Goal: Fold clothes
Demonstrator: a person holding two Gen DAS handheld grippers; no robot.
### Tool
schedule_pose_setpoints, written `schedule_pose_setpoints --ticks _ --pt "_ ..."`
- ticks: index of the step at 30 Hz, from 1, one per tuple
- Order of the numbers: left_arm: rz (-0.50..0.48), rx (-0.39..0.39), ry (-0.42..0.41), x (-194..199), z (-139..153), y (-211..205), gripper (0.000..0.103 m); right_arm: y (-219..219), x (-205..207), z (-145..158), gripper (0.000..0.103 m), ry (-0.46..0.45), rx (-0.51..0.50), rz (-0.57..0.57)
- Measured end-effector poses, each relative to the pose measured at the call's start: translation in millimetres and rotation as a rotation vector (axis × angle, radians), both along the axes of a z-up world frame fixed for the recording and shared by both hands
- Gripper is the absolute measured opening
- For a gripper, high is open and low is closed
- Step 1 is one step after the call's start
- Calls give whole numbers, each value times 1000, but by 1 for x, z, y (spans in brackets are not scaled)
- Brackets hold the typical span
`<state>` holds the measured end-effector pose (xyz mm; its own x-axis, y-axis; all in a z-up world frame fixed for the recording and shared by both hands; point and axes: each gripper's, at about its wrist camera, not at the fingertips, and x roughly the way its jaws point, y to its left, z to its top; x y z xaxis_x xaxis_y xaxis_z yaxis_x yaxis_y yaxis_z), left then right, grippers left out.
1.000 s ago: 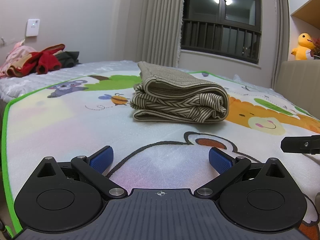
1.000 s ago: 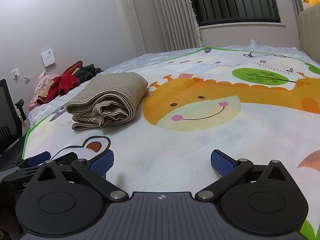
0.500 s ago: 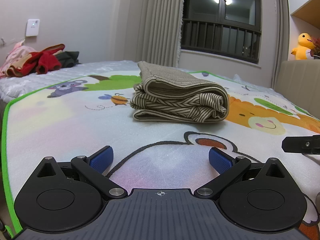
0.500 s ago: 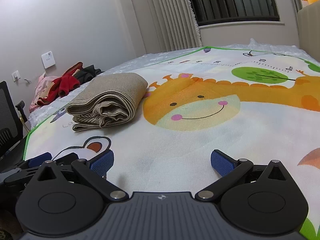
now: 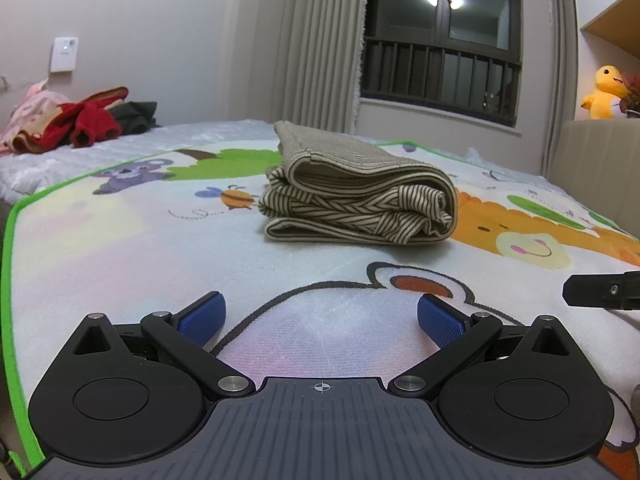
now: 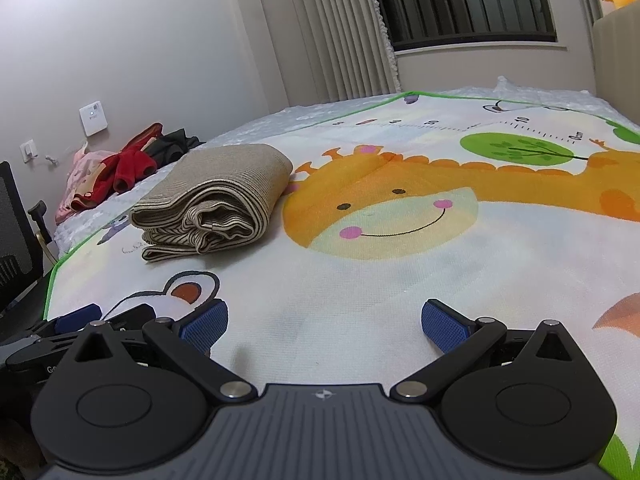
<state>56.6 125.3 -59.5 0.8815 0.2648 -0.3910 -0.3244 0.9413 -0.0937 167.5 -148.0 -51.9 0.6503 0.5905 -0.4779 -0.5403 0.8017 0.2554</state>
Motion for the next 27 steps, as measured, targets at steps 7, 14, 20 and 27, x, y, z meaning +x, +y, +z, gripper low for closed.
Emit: schedule_pose_setpoints --ticks 7,14,20,27 --pt "1 -10 1 0 0 0 103 -1 -1 0 103 0 4 -2" --pt "1 -12 -2 -1 0 1 103 -1 -1 0 103 1 9 -2" --pt "1 -10 -3 -1 0 1 103 -2 -2 0 103 3 17 -3" --pt "1 -10 -4 -1 0 2 103 -3 -2 -1 103 4 24 -4"
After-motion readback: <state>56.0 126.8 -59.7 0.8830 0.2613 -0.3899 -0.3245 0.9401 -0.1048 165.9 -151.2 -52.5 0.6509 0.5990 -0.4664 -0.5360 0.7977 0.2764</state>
